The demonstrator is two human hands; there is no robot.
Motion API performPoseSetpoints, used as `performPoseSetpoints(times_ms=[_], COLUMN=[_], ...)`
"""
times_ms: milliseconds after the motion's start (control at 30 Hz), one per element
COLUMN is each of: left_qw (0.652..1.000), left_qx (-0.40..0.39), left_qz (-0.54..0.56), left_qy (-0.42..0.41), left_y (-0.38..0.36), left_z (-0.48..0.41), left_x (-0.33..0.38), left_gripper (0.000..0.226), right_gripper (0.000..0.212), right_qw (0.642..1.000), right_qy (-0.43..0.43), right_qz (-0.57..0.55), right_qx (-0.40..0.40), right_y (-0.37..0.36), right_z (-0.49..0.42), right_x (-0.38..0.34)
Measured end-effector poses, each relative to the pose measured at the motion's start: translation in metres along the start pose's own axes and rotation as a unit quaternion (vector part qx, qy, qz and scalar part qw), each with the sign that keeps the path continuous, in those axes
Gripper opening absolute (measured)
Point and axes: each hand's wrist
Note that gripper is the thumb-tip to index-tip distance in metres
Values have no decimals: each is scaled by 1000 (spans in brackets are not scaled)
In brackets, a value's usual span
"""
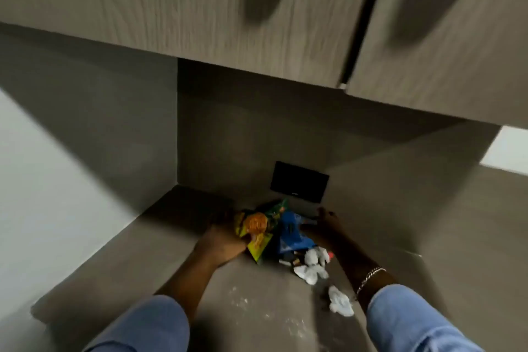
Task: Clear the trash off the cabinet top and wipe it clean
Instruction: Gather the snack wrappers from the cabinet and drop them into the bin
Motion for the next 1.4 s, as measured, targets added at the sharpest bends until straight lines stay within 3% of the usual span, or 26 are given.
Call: performPoseSetpoints(times_ms=[133, 233, 300, 567, 767, 933, 1133, 1267, 1400], left_qw=[997, 997, 995, 980, 976, 951, 970, 978, 979], left_qx=[-49, -14, 15, 44, 111, 144, 166, 159, 143], left_qz=[63, 68, 89, 129, 163, 244, 174, 117, 118], left_qy=[13, 17, 36, 146, 93, 127, 38, -68, -88], left_y=[-12, -26, -29, -12, 26, 29, 10, -13, -43], left_z=[-19, -27, -27, -28, 19, 99, 208, 275, 336], left_x=[-4, -1, 6, 21, 73, 111, 151, 173, 173], left_gripper=[68, 75, 59, 33, 28, 19, 14, 17, 17], right_gripper=[56, 67, 71, 44, 15, 16, 7, 4, 11], right_qw=[991, 994, 995, 996, 971, 952, 918, 886, 862], right_qy=[-89, -67, -63, 12, 115, 170, 124, 96, 29], right_qz=[-36, 19, 12, 14, -75, -142, -363, -447, -505], right_qx=[-93, -80, -77, 84, 194, 210, 97, 74, 46], right_y=[-8, -18, -23, -4, 41, 62, 74, 73, 65], right_z=[-27, -40, -43, -19, 43, 135, 253, 325, 393], right_x=[8, 11, 7, -21, -43, -31, 13, 40, 75])
Point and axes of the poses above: each hand's wrist, its own z-axis away from the middle knuckle, its own y-axis out of the back of the hand, x = y × z, and after that the axes turned 1 degree about y, right-handed
